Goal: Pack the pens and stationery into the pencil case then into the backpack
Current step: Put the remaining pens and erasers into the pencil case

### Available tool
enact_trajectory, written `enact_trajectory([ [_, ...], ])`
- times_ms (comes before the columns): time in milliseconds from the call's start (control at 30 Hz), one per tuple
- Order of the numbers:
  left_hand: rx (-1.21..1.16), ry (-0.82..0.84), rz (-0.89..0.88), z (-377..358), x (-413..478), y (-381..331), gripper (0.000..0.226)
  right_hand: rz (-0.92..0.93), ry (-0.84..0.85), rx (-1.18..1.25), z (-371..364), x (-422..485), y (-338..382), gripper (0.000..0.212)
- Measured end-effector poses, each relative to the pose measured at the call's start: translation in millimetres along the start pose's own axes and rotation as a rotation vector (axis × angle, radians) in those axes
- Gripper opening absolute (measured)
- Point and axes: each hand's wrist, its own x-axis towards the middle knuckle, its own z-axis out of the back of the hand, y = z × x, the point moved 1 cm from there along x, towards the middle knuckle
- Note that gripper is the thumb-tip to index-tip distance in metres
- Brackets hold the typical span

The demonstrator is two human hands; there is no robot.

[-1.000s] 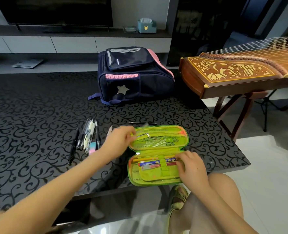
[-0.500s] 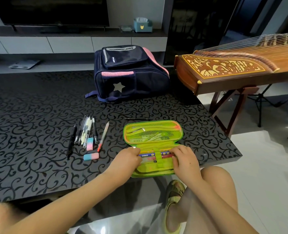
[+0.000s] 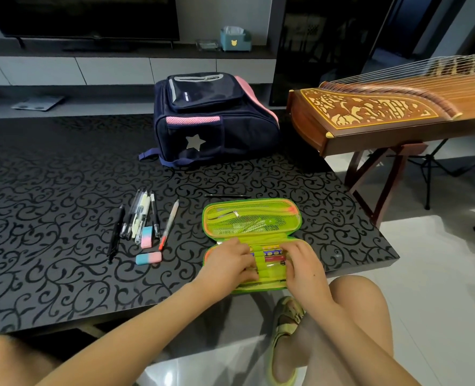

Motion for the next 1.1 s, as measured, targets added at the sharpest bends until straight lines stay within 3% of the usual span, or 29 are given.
enact_trajectory([
  [133,-0.142,-0.091,0.052,-0.7,-18.5,19.7,0.035,0.045,0.046,-0.014,-0.7,-0.2,7.2,0.049],
  [333,-0.145,-0.21,0.184,22.1,-22.1,54.4,0.034,0.041,0.042,0.05,8.8,11.1,9.4,0.034],
  [467,-0.047,-0.264,0.324,34.4,2.0,89.7,0.012,-0.009,-0.057,0.083,17.2,56.0,20.5,0.026],
  [567,0.035,-0.201,0.409,33.7,36.3,122.8,0.017,0.016,-0.06,0.062,12.8,87.1,35.6,0.02],
  [733,0.076,0.043,0.436,13.3,97.9,152.0,0.033,-0.008,0.001,0.03,0.4,92.4,39.2,0.02],
  [867,-0.087,0.035,0.529,3.1,115.2,161.0,0.028,-0.031,0.04,0.048,-6.7,77.8,25.6,0.019],
  [1000,-0.101,0.099,0.549,7.7,111.3,165.9,0.021,-0.024,0.023,0.033,-12.5,69.6,13.9,0.022],
  [1100,-0.157,-0.001,0.614,22.5,91.6,157.7,0.02,-0.007,-0.013,0.005,-11.5,63.5,13.1,0.02],
])
